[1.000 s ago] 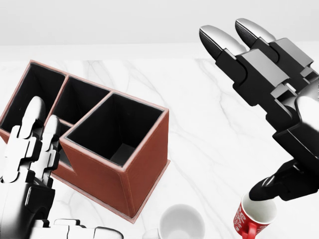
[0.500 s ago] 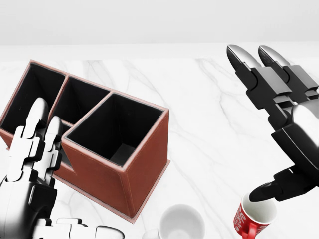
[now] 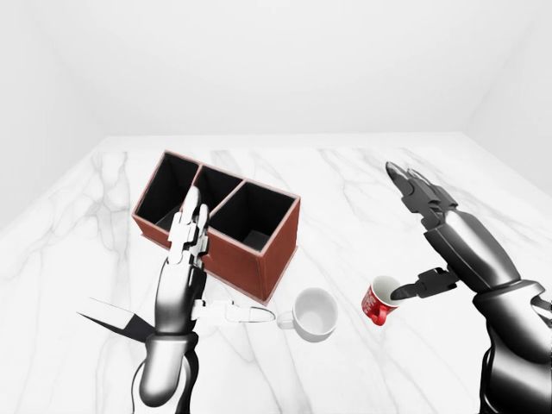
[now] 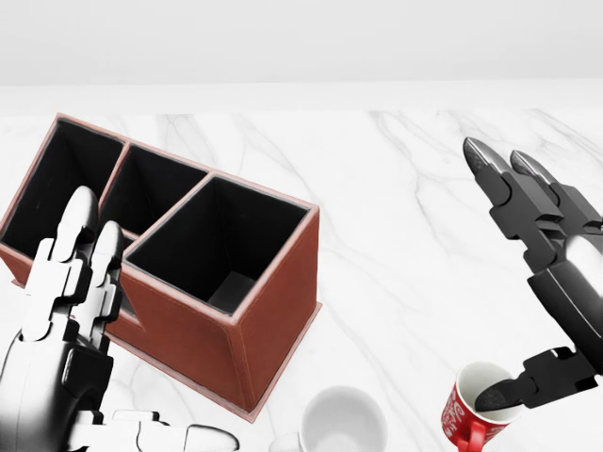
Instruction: Pick up the red mug and place it to the right of the caddy.
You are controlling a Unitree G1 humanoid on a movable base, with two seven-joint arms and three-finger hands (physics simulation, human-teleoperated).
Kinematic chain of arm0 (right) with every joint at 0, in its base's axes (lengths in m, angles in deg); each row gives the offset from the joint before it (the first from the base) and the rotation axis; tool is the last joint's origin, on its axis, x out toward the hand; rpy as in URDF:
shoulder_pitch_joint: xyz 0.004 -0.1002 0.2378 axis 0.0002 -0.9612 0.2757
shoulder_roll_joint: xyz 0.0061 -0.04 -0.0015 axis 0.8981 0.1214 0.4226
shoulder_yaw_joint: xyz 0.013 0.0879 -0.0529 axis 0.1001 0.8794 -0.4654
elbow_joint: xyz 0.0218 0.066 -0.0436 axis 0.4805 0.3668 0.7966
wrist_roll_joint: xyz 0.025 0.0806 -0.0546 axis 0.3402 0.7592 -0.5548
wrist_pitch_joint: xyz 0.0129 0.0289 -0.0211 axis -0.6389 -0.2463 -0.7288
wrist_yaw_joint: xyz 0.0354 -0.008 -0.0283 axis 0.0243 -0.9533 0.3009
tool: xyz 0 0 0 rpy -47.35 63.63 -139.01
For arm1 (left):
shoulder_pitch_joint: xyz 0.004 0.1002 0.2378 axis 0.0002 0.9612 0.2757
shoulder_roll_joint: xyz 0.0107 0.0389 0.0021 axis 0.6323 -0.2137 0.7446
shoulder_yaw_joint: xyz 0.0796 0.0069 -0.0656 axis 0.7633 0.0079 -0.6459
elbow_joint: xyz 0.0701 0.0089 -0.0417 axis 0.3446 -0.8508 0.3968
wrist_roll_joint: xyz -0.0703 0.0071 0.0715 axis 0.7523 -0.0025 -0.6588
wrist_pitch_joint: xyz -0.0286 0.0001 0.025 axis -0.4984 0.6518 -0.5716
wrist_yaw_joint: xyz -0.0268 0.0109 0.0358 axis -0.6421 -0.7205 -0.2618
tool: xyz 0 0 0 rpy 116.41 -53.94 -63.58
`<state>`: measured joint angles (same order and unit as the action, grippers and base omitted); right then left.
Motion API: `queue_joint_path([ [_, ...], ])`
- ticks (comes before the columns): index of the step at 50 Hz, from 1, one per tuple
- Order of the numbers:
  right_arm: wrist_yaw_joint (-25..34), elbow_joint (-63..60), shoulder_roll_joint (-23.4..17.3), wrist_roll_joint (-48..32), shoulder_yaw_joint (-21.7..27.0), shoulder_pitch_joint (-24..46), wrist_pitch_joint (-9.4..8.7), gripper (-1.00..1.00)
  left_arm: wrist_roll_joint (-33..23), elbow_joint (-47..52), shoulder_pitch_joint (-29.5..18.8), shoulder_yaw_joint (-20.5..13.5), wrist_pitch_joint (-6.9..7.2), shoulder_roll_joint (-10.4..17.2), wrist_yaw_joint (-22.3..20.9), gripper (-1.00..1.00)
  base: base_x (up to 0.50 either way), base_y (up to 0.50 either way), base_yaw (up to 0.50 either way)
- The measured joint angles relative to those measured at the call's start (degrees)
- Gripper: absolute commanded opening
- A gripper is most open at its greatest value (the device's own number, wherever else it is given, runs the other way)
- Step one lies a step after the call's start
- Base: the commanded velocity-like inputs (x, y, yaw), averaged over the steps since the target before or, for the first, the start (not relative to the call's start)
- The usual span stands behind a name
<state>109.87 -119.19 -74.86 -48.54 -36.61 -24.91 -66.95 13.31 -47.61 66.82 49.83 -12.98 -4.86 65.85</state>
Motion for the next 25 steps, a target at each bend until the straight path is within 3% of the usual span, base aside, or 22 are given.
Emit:
queue_joint_path([
  [25, 0.0, 8.1, 2.5, 3.0, 2.8, -4.5, 0.0, 0.95, 0.0, 0.0, -0.1, 0.0, 0.0, 0.1, 0.1, 1.0, 0.0, 0.0, 0.0],
])
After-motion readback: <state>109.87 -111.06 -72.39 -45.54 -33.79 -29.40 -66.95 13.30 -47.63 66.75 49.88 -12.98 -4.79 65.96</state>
